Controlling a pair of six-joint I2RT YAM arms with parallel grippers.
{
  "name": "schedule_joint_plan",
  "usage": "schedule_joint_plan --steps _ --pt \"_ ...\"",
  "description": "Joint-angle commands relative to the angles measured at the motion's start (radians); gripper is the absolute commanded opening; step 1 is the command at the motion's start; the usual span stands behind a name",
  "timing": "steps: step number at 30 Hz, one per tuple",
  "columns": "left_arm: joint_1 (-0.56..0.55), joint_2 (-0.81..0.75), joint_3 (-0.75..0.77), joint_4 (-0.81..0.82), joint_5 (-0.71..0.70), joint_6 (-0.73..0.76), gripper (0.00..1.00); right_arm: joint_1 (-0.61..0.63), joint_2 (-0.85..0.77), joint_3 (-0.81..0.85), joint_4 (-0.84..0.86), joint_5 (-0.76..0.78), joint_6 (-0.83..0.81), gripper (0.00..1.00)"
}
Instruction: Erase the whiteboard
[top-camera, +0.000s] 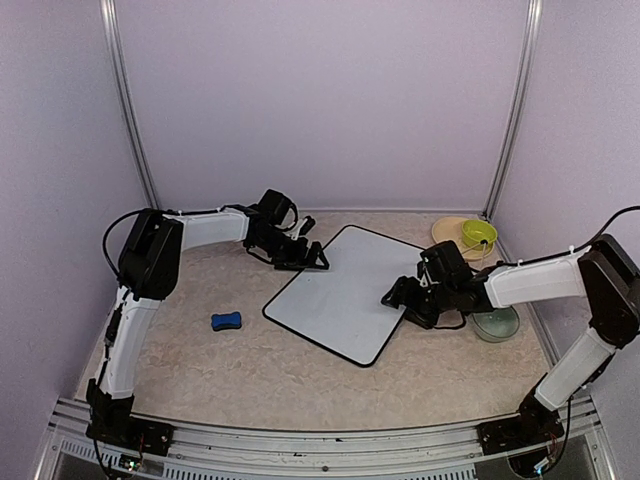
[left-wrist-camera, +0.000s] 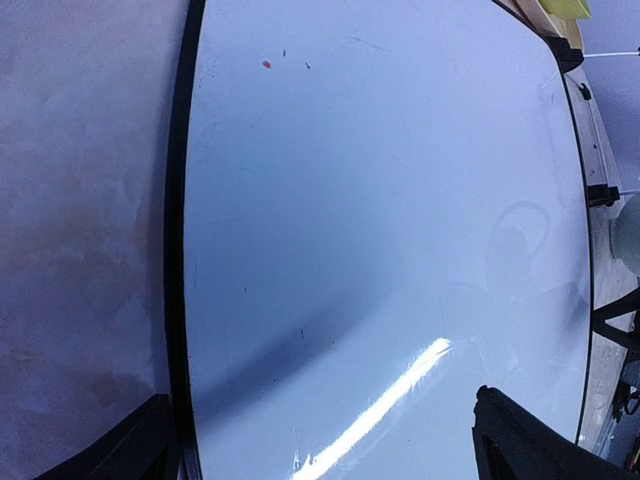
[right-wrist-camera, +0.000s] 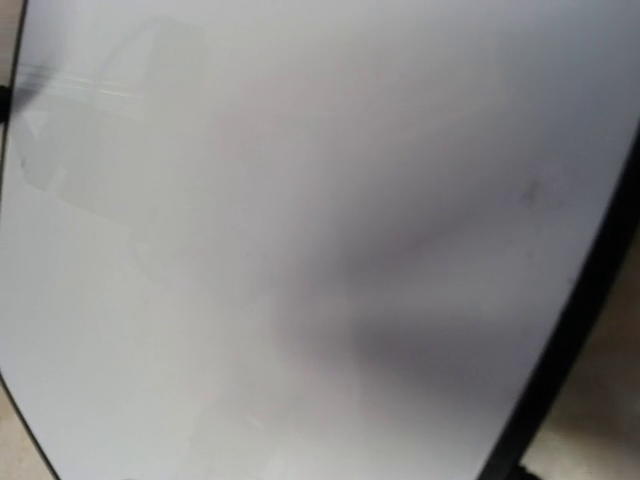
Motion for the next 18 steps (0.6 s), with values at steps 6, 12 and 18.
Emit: schedule_joint_plan --steps 6,12,18 --pt "-0.068 -0.027 -0.098 -0.053 0.226 -0.032 0.99 0.026 -0.041 0.141 0.406 -0.131 -0.029 0.75" --pt "-0.066 -0.038 -0.118 -0.039 0.229 -0.035 0.99 0.026 -0.033 0.165 0.402 -0.139 -0.029 0.75" --pt "-0.076 -0.041 -0.127 -0.02 0.238 -0.047 0.99 0.026 -0.043 0.172 0.387 -0.139 -0.033 0.75"
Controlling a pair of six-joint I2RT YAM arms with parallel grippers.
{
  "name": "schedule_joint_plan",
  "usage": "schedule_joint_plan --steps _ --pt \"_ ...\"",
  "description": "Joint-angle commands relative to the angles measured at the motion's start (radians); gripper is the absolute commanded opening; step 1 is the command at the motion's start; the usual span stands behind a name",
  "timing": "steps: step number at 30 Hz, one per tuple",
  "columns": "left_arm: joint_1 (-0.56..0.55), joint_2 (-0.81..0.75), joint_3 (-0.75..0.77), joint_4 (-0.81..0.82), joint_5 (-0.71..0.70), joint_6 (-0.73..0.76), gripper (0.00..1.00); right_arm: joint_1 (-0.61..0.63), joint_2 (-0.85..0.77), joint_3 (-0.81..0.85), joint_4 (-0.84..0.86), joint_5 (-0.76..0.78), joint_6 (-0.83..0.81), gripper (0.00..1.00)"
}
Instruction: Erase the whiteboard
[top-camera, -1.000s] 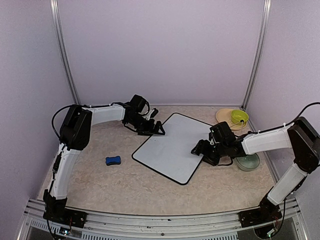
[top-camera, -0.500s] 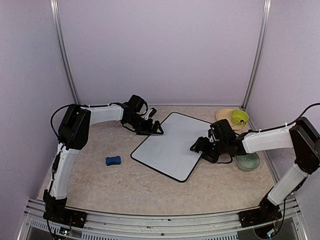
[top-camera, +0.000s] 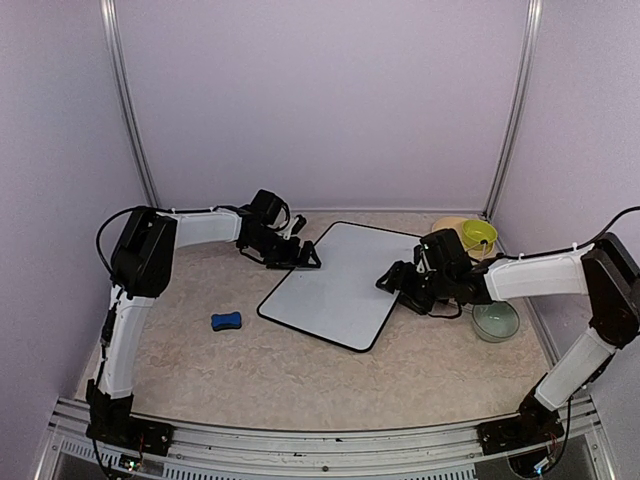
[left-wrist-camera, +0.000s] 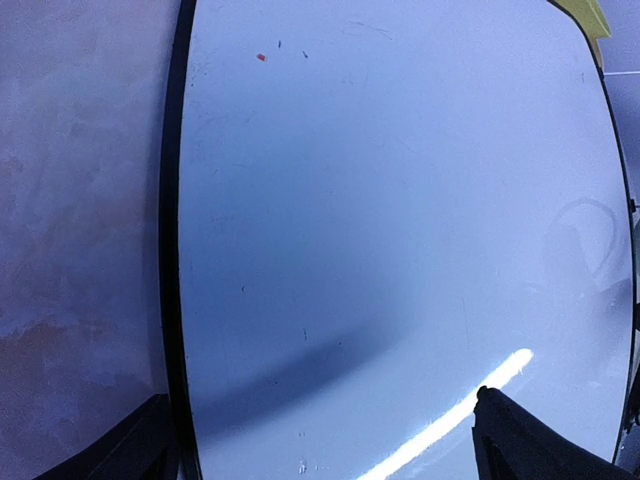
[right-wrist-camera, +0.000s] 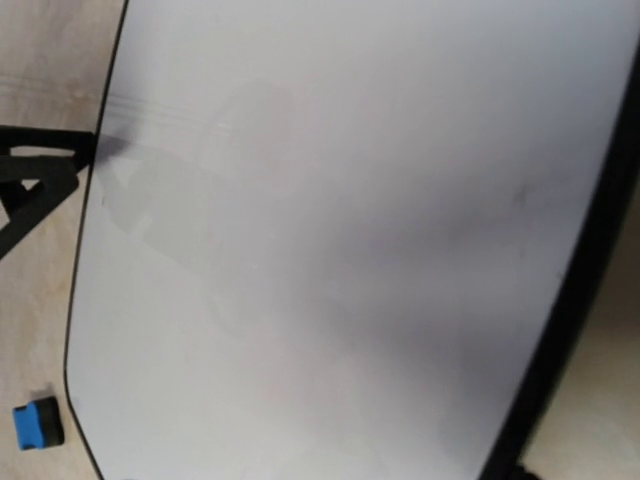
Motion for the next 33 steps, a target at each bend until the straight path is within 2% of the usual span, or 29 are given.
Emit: schedule_joint_plan --steps 1,23,33 --pt "-0.106 0.004 -0.046 -0.064 0.276 -0.049 0.99 0.027 -0.047 0.106 0.347 -0.139 -0.024 0.75" --pt "-0.213 0.019 -0.032 0.091 0.328 -0.183 0.99 0.018 -0.211 -0.038 0.277 -0.08 -0.046 0.76" --pt "-0.242 0.006 -0.047 0.148 0.338 -0.233 0.99 0.015 -0.182 -0.056 0.341 -0.105 -0.036 0.76"
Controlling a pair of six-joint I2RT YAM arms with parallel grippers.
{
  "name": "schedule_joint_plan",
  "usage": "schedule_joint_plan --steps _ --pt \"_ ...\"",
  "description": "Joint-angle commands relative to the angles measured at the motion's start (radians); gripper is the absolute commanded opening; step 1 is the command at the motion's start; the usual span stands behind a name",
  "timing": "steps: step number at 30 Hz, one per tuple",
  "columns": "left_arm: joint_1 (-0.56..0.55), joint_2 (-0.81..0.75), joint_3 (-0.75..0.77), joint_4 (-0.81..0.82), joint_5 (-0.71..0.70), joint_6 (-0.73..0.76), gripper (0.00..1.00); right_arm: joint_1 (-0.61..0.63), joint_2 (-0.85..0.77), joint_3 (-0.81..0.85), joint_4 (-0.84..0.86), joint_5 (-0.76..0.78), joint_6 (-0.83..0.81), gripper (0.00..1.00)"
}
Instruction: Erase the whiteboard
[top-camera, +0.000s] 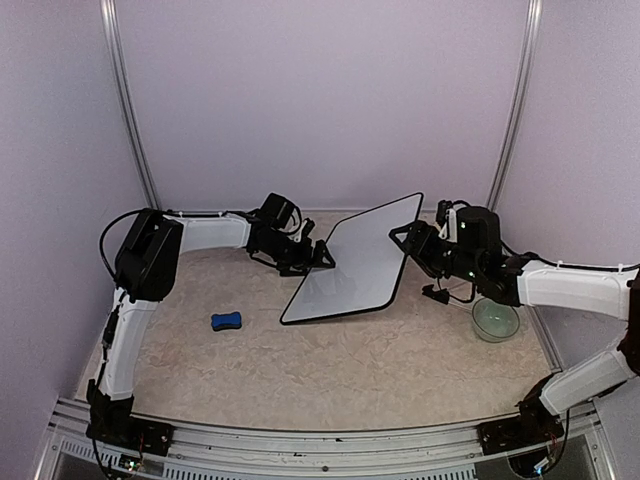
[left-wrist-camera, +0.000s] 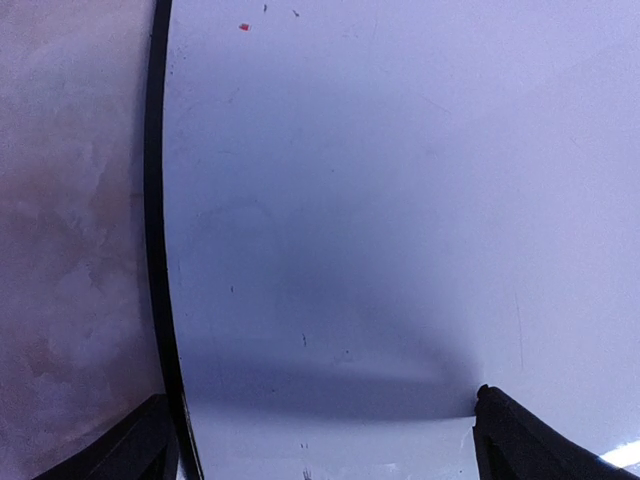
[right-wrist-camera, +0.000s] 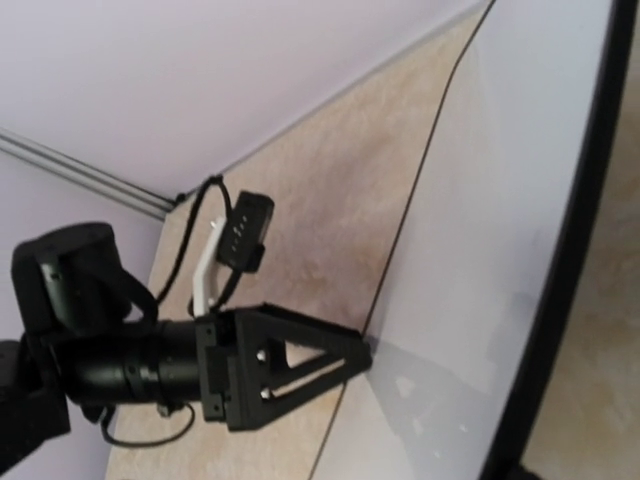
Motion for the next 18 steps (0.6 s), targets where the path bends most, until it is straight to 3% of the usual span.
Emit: schedule_joint_plan --steps 1,18 --pt "-0.183 0.009 -0.028 0.069 0.31 -0.036 0.99 0.034 0.054 -0.007 0.133 -0.193 0.025 0.76" --pt "-0.2 -0.004 -0.058 0.143 0.321 -0.09 0.99 0.035 0.078 -0.007 0.247 -0.23 0.091 0.77"
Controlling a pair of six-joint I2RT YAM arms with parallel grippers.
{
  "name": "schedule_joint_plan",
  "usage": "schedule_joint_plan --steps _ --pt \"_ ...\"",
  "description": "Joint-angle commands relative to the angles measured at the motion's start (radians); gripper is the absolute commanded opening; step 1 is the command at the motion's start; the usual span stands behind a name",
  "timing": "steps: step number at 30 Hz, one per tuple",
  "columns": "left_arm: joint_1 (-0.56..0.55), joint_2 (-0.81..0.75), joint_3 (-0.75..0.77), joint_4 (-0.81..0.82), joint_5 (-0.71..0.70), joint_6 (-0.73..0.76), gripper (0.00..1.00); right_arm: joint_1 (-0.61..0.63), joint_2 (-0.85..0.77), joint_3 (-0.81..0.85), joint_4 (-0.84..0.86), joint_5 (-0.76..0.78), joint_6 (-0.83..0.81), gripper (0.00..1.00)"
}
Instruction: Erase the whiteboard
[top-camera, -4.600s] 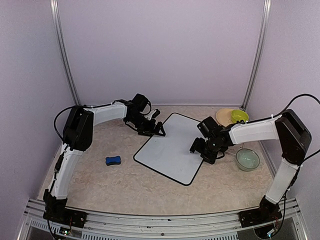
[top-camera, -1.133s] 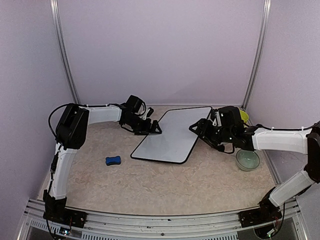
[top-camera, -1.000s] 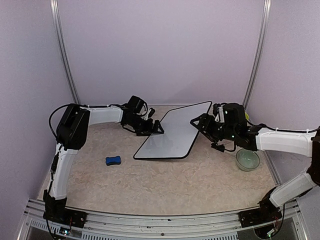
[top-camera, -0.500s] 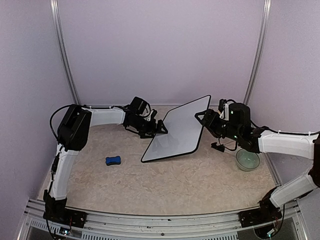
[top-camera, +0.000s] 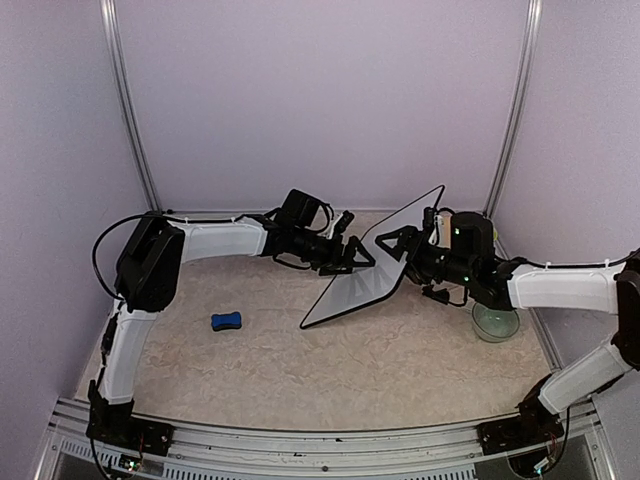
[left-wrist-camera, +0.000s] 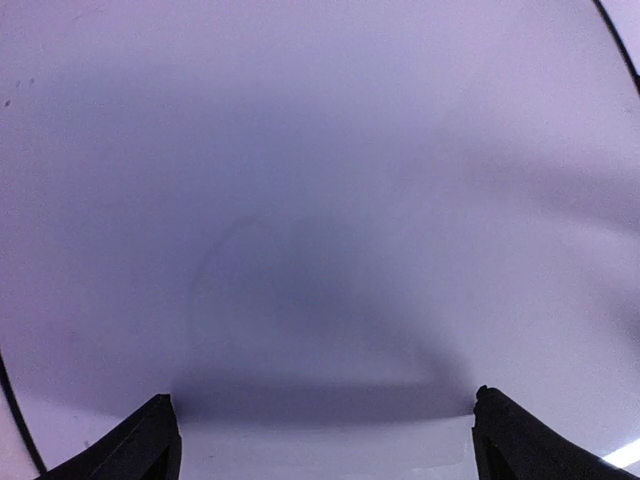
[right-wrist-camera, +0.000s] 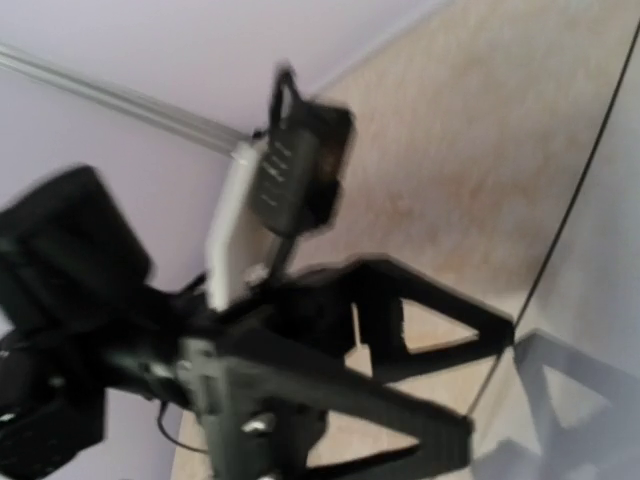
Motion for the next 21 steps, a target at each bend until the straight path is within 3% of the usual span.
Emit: schedule_joint_plan --steps 1,13,14,18,21 --pt "-0.075 0.037 -0.046 -0.033 0.121 -0.01 0.99 0.021 0.028 0.032 0.097 -0.088 0.025 0.76" --pt "-0.048 -0.018 -0.215 0.055 0.102 -0.032 0.99 -0.019 -0.044 0.235 -0.481 -0.009 -0.023 0.71" --pt "-0.048 -0.019 -0.222 0.06 0.103 -0.031 0.99 -0.02 -0.042 0.247 -0.512 -0.007 -0.029 0.68" --pt "-0.048 -0.018 -0.241 0.064 0.099 -0.026 0.99 -0.024 -0.02 0.251 -0.574 -0.033 -0.011 0.35" --pt "-0.045 -0.025 -0.261 0.075 0.097 -0.025 0.99 -0.025 -0.015 0.238 -0.586 -0.059 0.002 0.18"
